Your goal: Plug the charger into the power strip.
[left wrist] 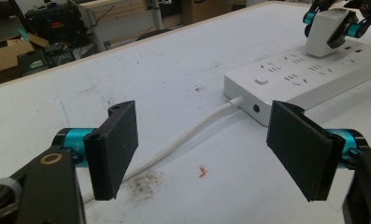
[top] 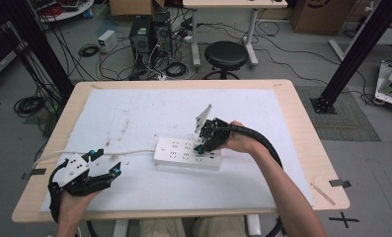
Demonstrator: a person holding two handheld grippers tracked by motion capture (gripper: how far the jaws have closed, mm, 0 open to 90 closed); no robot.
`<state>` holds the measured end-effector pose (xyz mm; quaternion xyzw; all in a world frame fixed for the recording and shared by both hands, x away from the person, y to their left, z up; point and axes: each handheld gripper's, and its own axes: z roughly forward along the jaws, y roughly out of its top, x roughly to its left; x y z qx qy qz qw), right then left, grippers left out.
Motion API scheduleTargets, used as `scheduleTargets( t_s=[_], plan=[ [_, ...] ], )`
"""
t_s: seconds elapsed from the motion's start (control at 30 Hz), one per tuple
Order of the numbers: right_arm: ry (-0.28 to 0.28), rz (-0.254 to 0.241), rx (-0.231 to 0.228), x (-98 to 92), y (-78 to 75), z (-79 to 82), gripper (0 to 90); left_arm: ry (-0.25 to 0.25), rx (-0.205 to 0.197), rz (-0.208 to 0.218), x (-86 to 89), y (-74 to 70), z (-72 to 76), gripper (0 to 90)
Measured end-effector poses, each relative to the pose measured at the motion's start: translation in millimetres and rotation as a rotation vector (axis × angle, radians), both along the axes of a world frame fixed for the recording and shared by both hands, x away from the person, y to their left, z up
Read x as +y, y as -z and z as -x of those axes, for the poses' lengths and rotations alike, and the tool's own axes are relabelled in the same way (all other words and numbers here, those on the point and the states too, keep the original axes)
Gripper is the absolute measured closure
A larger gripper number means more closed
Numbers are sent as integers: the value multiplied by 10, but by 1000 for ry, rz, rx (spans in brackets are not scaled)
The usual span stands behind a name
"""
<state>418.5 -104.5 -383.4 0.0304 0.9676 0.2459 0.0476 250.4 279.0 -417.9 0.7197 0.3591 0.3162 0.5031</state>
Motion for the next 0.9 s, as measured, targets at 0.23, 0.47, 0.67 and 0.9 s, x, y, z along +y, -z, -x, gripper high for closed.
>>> scheduleTargets(
  t_s=[0.23, 0.47, 0.67, 0.9],
  plan=[
    [18, -45, -46, -43, 45, 70, 637, 5, 2, 0, -17, 8, 19, 250],
    [28, -99, 41, -97, 74, -48, 638, -13, 7, 6, 42, 6, 30, 249],
    [22, -94, -50, -80, 88, 79, 638, -14, 10, 8, 40, 18, 24, 249],
    [28, -109, -55, -96, 104, 89, 638, -8, 9, 6, 14, -24, -11, 250]
  ],
)
